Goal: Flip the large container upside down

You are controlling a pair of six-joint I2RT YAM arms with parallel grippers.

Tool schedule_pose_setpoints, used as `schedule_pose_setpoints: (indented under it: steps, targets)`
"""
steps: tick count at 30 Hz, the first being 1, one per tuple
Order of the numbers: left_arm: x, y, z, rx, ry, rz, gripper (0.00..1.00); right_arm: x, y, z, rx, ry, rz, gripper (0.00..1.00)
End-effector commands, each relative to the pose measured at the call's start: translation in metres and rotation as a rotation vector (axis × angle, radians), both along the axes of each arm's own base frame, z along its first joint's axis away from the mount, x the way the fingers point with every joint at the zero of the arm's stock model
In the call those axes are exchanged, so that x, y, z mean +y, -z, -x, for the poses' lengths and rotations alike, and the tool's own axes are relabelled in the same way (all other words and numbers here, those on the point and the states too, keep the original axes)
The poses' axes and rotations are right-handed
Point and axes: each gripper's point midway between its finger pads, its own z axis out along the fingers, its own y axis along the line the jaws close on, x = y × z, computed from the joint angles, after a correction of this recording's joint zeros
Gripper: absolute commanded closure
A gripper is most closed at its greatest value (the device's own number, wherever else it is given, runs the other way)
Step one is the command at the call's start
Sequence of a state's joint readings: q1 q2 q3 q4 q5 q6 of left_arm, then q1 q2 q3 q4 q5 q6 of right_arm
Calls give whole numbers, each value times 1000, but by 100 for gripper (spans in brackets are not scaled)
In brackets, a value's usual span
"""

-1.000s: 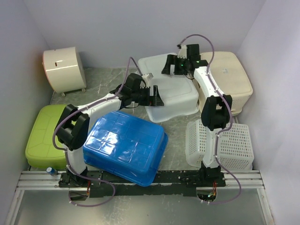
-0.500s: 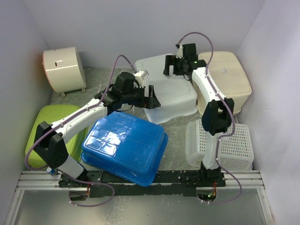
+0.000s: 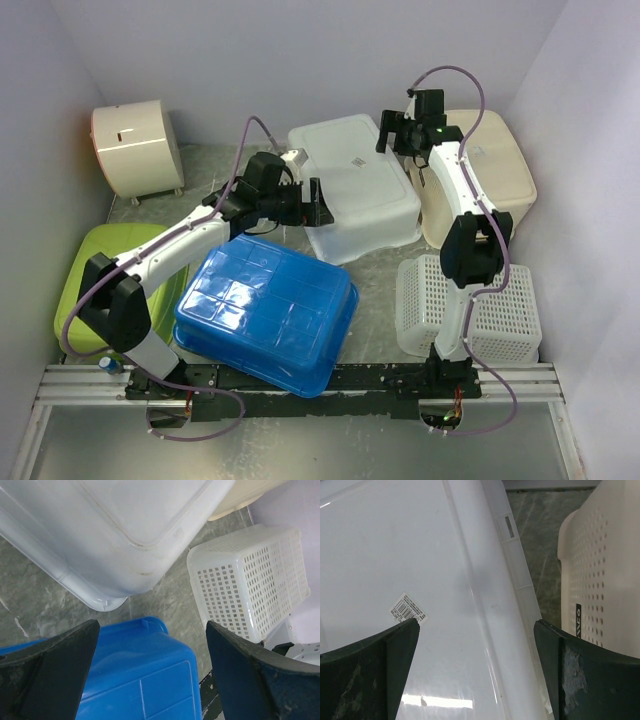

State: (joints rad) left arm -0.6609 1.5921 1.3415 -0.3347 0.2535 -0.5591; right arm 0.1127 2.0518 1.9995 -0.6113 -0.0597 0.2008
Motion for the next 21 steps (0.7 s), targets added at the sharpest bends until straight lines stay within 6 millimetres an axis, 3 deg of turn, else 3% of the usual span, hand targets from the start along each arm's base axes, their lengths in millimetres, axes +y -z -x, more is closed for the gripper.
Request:
schedule_pose_setpoints:
  steps: [1, 12, 21]
  targets:
    - [-1, 12, -15, 4, 1, 36, 1, 10, 25, -4, 49, -91, -66, 0]
    - [-19, 33, -21, 5, 98, 49, 1, 60, 51, 2, 137, -309, -227, 0]
    - [-3, 43, 0, 21, 108, 19, 1, 141, 52, 16, 142, -531, -270, 0]
